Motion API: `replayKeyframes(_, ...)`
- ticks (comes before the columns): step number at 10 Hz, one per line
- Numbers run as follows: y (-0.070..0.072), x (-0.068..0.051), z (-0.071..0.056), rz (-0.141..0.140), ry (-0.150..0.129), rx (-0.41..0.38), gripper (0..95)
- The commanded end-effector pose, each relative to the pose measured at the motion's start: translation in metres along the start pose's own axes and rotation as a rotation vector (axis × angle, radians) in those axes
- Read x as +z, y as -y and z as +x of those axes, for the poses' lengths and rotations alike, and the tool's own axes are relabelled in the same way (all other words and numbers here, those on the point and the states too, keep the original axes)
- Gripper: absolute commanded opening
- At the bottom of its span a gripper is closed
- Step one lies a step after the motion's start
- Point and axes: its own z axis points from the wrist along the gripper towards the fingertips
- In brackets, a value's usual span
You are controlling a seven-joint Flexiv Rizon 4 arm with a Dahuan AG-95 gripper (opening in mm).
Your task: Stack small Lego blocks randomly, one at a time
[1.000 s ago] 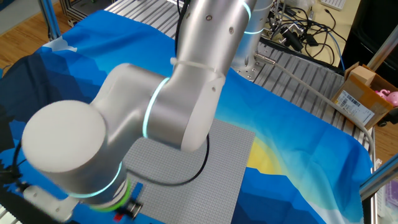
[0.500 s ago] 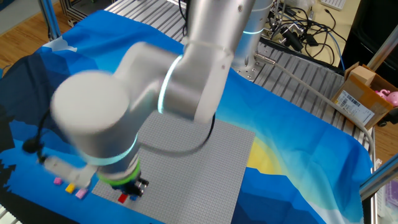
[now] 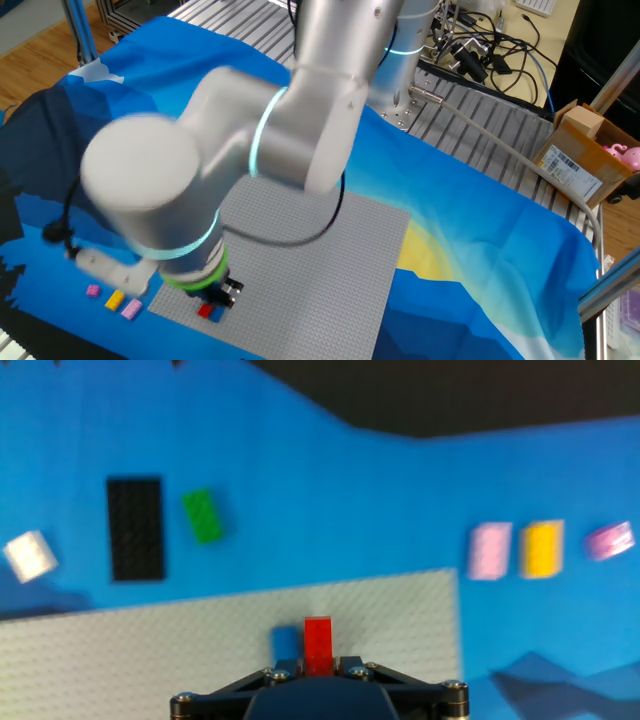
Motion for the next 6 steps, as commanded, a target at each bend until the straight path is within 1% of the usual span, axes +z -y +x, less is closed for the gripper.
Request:
replayKeyframes(1,-0.0015,0.0004,-0.0039,-0.016,-0.017,0.0,0.0)
replayKeyframes(3,-0.0006,0.002,-0.0037,-0.017,-0.016,-0.002,0.0)
replayKeyframes(4,-0.0004,0.0032,-0.0033,-0.022,-0.014,0.0,0.0)
replayKeyframes(6,0.0002,0.0036,-0.0034,-0.021,-0.013,-0.001,0.0)
